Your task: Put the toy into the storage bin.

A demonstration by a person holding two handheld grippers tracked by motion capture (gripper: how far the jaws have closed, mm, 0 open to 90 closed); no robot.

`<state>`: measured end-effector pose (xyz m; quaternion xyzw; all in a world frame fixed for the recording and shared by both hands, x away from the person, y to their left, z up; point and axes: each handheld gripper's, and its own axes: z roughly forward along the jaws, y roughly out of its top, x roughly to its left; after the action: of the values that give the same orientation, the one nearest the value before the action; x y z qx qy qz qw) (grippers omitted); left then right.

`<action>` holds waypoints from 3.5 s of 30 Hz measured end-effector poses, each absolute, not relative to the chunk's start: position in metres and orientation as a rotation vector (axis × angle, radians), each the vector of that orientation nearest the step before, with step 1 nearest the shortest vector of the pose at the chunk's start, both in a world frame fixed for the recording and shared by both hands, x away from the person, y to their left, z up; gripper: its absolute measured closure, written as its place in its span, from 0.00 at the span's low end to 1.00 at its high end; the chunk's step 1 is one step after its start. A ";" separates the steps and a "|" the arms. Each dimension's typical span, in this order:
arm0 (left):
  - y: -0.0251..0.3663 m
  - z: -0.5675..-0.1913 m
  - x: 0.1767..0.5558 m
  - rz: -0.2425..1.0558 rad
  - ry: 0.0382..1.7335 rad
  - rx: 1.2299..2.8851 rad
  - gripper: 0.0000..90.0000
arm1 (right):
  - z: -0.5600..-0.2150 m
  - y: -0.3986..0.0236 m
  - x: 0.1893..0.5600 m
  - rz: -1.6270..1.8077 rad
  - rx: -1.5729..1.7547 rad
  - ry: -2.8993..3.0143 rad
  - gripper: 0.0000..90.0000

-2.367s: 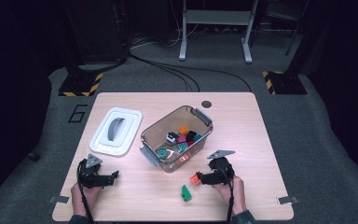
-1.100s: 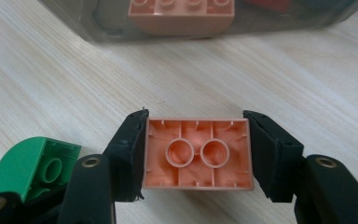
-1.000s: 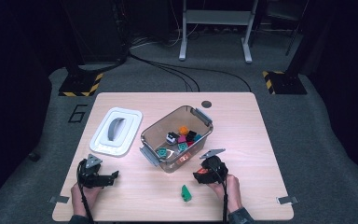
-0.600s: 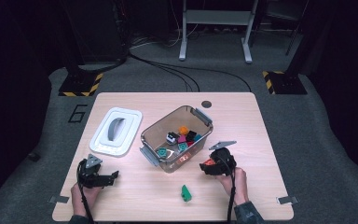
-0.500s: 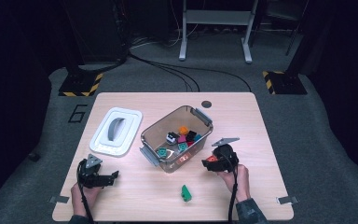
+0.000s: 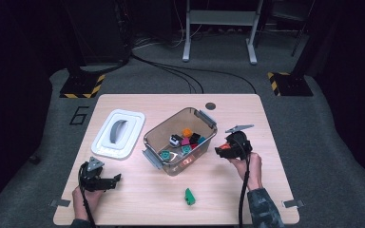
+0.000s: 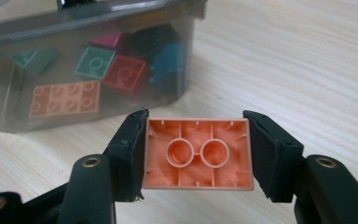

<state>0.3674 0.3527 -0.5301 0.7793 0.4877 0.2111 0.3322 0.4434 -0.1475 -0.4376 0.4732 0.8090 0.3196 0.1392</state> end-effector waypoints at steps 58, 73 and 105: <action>0.353 -0.530 0.367 0.553 1.274 2.035 0.07 | -0.386 -0.072 0.480 0.867 1.129 2.482 0.47; 0.353 -0.530 0.367 0.551 1.273 2.035 0.07 | -0.386 -0.072 0.473 0.820 1.117 2.469 0.32; 0.353 -0.530 0.367 0.552 1.274 2.034 0.08 | -0.433 -0.109 0.391 0.984 1.157 2.461 0.11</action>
<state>0.3674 0.3526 -0.5301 0.7788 0.4879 0.2112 0.3329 0.3910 -0.1086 -0.4326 0.3969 0.8443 0.3378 0.1246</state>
